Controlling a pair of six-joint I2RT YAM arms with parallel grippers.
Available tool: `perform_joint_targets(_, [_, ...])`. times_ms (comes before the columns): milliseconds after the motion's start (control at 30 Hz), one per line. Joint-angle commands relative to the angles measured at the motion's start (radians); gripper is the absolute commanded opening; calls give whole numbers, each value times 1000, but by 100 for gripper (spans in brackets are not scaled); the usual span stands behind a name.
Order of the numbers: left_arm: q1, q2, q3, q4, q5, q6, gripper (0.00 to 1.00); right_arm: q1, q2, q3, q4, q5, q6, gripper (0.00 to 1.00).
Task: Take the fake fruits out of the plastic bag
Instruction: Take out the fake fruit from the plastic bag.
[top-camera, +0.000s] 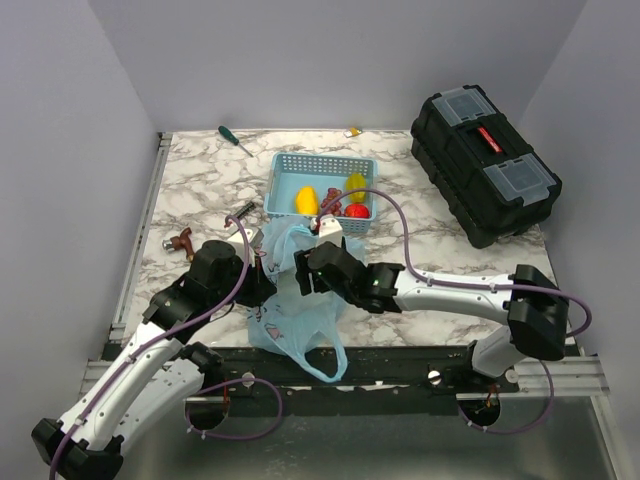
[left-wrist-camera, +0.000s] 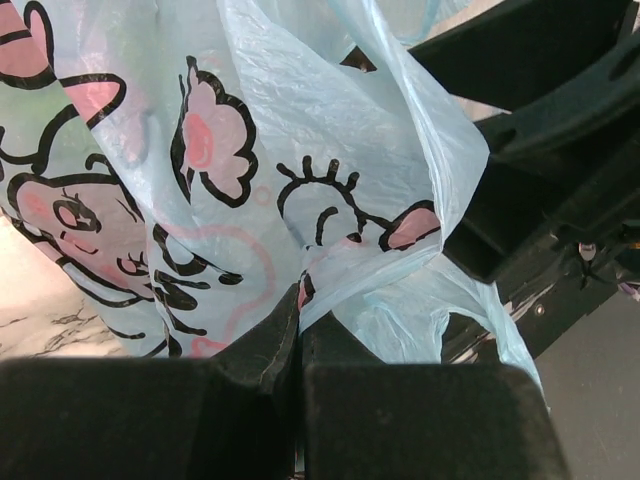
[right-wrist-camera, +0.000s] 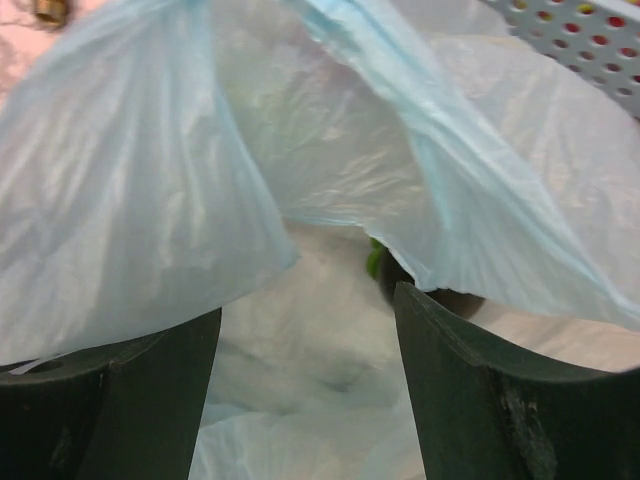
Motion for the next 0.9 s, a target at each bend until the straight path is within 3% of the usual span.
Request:
perform_joint_targets(0, [-8,-4,-2,4,-18,-7,0,7,32,-12,-59,172,-44,74])
perform_joint_targets(433, [-13,-7,0,-1,-24,-9,0,6,182,63,-106,301,-91,79])
perform_joint_targets(867, [-20,-5,-1,1,-23,-7,0,6,271,51,-13,309,-109,79])
